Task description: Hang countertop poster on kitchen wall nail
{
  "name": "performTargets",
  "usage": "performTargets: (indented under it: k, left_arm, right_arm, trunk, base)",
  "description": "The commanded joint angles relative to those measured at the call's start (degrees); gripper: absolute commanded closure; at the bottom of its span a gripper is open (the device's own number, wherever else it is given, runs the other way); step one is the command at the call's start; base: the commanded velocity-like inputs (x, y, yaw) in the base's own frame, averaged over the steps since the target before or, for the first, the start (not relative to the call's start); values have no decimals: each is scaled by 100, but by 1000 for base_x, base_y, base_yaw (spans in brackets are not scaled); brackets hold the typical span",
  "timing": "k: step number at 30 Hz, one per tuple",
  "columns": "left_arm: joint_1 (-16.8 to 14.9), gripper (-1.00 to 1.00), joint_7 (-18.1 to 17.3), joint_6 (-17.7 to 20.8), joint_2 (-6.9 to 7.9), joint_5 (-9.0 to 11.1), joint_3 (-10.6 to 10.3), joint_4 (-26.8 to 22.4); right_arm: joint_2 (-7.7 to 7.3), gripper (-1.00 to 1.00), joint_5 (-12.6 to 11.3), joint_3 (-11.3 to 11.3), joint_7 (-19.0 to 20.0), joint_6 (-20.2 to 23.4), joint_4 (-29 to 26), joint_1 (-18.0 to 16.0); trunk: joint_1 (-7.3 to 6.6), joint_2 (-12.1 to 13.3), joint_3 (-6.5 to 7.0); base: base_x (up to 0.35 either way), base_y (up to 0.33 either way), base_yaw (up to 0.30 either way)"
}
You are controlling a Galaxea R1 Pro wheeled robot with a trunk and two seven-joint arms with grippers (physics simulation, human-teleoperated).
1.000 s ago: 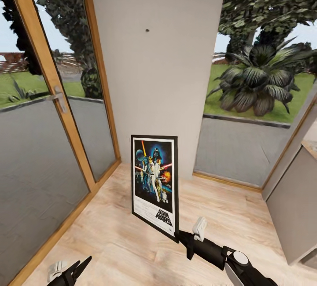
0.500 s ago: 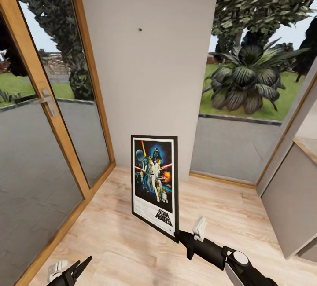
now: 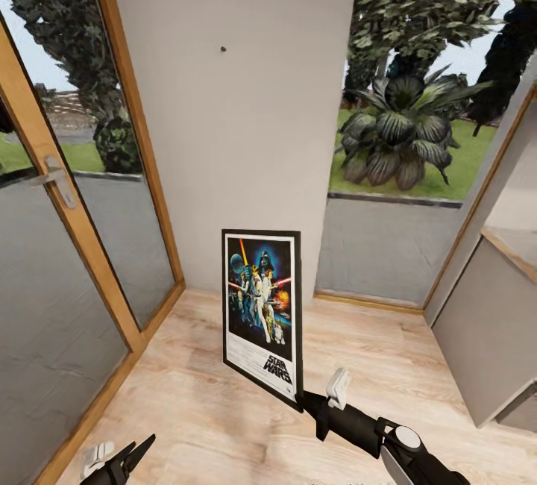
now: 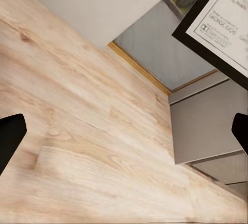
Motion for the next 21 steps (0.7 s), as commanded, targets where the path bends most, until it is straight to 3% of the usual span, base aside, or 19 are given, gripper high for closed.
performTargets:
  k: [1,10,21]
  left_arm:
    - [-4,-100,-7,-31,6,50,-49,-3]
    - [-4,-100,-7,-31,6,51,-46,-3]
    - [-4,-100,-7,-31,6,52,-40,-3]
  right_arm:
    - [-6,100,-50,24,13,-14,6,-10]
    - [-6,100,-50,24,12,-17,6,-10]
    - [-6,100,-50,24,7,-23,6,-11]
  trunk:
    - [3,-11,-11]
    - [3,-11,-11]
    - [3,-11,-11]
  base:
    - [2,3,-297]
    - [0,8,-291]
    - [0,240,-57]
